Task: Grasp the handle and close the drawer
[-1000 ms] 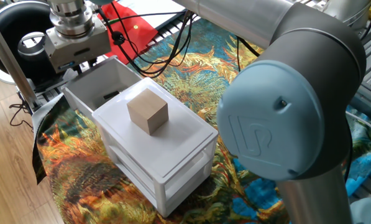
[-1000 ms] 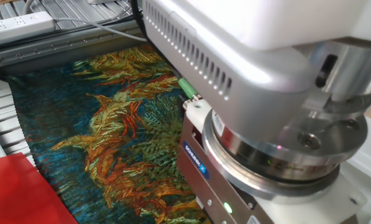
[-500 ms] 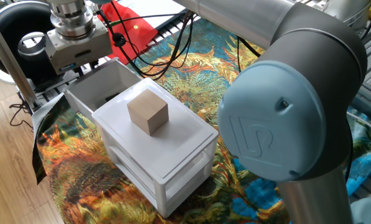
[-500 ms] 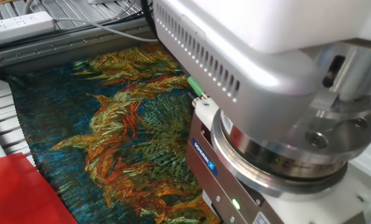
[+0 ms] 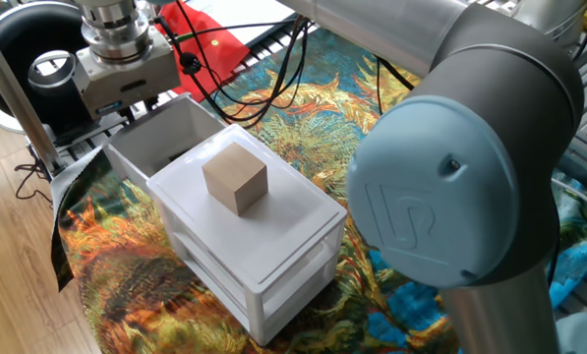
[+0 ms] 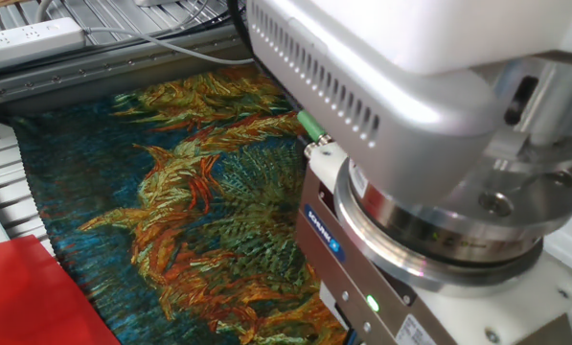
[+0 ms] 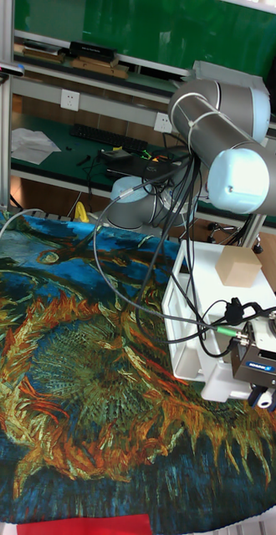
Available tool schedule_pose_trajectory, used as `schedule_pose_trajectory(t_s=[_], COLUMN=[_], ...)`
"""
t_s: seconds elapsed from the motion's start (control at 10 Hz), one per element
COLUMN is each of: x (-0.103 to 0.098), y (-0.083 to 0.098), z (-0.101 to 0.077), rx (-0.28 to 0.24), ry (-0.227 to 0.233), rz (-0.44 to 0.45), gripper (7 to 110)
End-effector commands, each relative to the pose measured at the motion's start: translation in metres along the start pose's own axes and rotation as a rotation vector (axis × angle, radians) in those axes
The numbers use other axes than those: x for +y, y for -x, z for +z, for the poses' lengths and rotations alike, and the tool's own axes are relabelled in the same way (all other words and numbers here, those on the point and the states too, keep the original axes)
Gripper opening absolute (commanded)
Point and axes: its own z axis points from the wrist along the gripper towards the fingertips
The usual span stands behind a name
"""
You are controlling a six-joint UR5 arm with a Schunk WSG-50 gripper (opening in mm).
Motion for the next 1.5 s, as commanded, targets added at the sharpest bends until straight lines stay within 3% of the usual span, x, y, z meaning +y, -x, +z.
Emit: schedule_pose_trajectory(t_s=[0.0,0.9,1.4], x=[0.002,-0.003,-0.012], y=[-0.007,-0.021,-0.027], z=[-0.003,-0.016,0.003], rx=[0.006,0.014,0.01], ry=[0.01,0.018,0.012], rz=[0.003,-0.003,-0.019], gripper=[7,7,7])
